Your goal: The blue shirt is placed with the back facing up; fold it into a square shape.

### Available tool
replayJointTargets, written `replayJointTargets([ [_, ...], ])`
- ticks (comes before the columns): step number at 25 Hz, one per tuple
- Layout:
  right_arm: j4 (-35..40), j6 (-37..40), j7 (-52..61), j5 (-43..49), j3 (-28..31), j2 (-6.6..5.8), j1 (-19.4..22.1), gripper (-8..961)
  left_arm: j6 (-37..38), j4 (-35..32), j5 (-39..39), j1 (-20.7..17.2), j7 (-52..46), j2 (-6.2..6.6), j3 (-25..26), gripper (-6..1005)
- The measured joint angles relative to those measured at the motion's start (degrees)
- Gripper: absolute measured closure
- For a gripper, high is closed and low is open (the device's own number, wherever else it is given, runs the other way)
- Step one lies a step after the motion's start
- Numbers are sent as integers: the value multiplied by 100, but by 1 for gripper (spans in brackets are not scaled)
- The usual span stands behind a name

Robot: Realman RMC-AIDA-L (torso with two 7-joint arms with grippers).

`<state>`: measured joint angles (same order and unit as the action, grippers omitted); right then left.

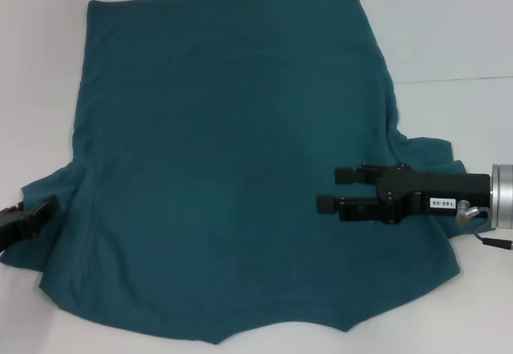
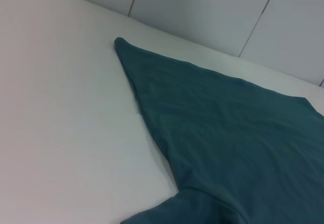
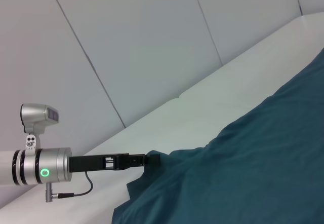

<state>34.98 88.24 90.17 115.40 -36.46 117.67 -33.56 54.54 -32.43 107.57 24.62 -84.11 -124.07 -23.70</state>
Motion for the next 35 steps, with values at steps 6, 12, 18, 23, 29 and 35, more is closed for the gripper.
replayJointTargets([
  [6, 0, 0, 0, 0, 26, 0, -1, 68, -49, 1, 0, 26, -1, -5, -1, 639],
  [12, 0, 0, 0, 0, 57, 0, -2, 70, -62, -4, 0, 71, 5, -4, 9, 821],
  [18, 0, 0, -21, -1, 81, 18, -10, 72, -230, -38, 0, 140, 22, 4, 21, 957],
  [23, 0, 0, -33, -1, 91, 33, -20, 74, -302, -158, 0, 210, 24, 16, 29, 995],
  [29, -16, 0, -46, -45, 92, 46, -28, 76, -449, -377, 13, 242, 26, 36, -18, 995],
  [35, -53, -10, -22, -51, 90, 45, -32, 77, -641, -439, 11, 254, 163, 56, -21, 995],
])
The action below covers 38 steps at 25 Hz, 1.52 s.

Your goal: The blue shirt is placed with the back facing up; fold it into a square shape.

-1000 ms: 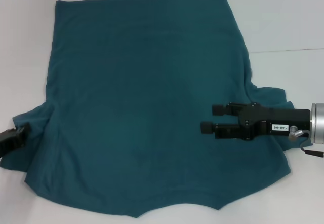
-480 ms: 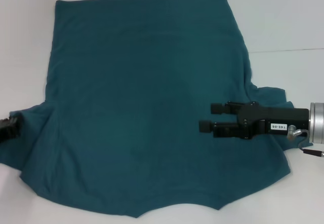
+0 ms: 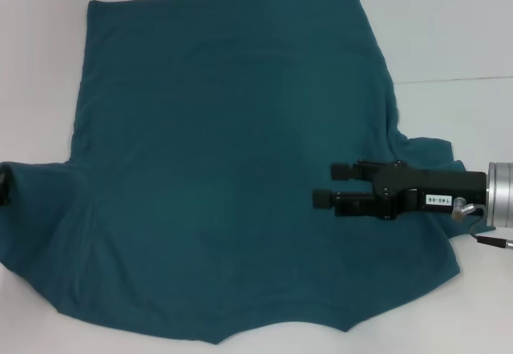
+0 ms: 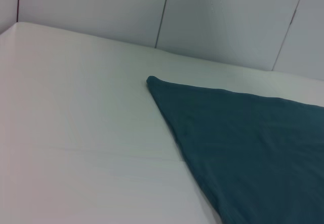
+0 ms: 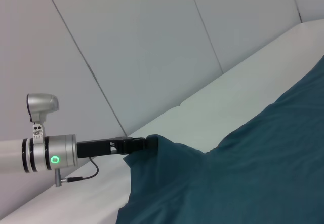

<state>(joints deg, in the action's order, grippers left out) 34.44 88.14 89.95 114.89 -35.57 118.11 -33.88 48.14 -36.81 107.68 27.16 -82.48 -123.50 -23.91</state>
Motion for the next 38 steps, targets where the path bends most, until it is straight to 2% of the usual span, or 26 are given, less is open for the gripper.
replayJointTargets([
  [12, -17, 0, 9, -3, -33, -1, -22, 81, 132, -41, -3, 47, 6, -25, -1, 994],
  [18, -41, 1, 3, -2, -38, -1, -1, 83, 1046, -72, -16, 68, -286, -31, -1, 994],
  [25, -95, 1, -43, -2, -36, -1, 5, 85, 1681, -41, -141, 115, -570, -33, -8, 995],
  [38, -104, -60, -66, 2, -56, -1, 22, 89, 1708, 541, -298, 361, -528, -50, -16, 945],
])
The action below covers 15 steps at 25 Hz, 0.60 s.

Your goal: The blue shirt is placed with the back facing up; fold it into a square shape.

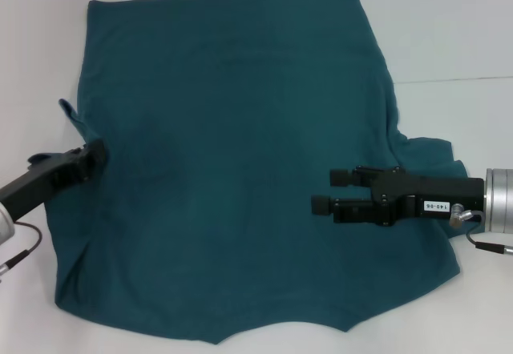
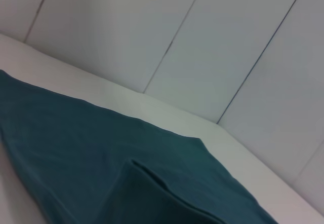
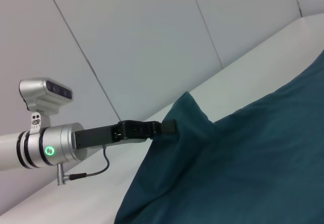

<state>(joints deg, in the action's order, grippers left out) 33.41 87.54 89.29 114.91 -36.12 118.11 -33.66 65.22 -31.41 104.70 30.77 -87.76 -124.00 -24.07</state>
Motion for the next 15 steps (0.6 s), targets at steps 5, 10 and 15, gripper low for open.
replayJointTargets([
  [5, -2, -7, 0, 4, 0, 0, 22, 91, -28, 207, -9, 110, 22, -4, -1, 926],
  [10, -9, -10, 0, 6, 0, 0, 35, 92, -30, 326, -14, 178, 93, -11, -1, 906],
  [15, -16, -10, 0, 19, 3, 0, 35, 94, 0, 408, -16, 216, 93, -22, -1, 887],
])
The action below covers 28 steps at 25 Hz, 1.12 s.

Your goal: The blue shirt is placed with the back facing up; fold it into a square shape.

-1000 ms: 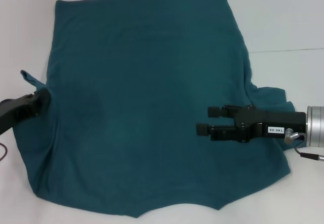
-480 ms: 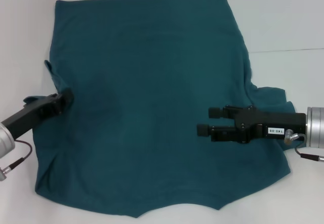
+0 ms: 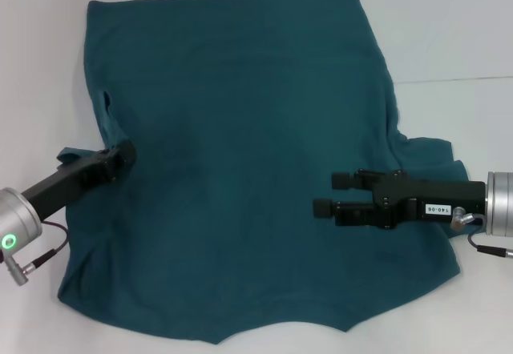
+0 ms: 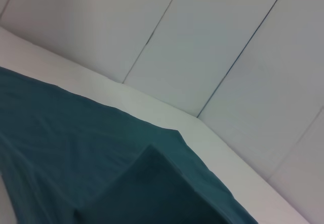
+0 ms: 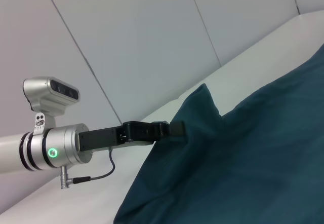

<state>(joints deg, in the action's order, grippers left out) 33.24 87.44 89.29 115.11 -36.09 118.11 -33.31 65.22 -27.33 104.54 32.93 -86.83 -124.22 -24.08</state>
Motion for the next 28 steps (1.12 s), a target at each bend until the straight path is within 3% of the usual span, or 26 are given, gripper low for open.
replayJointTargets([
  [7, -17, 1, 0, 3, 20, 0, 0, 96, 162, 73, 4, 2, 43, -16, -428, 860],
  [10, -19, 11, 0, -3, 21, -4, 0, 97, 293, 80, 7, -23, 430, -30, -862, 849],
  [13, -20, 10, 0, -11, 5, -7, 0, 98, 371, 93, -64, -23, 727, -39, -917, 837],
  [18, -19, 42, 4, -20, 12, -25, 0, 99, 347, 97, -401, -38, 919, -23, -884, 641],
  [21, -18, 45, 6, -22, 28, -36, 0, 100, 326, 68, -531, -59, 1039, -10, -840, 413],
  [26, -15, 45, 21, -24, 38, -38, 0, 102, 326, 48, -575, -69, 1084, -5, -829, 175],
  [28, -14, 45, 33, -24, 42, -47, 0, 102, 269, 45, -576, -76, 1155, -5, -830, 142],
])
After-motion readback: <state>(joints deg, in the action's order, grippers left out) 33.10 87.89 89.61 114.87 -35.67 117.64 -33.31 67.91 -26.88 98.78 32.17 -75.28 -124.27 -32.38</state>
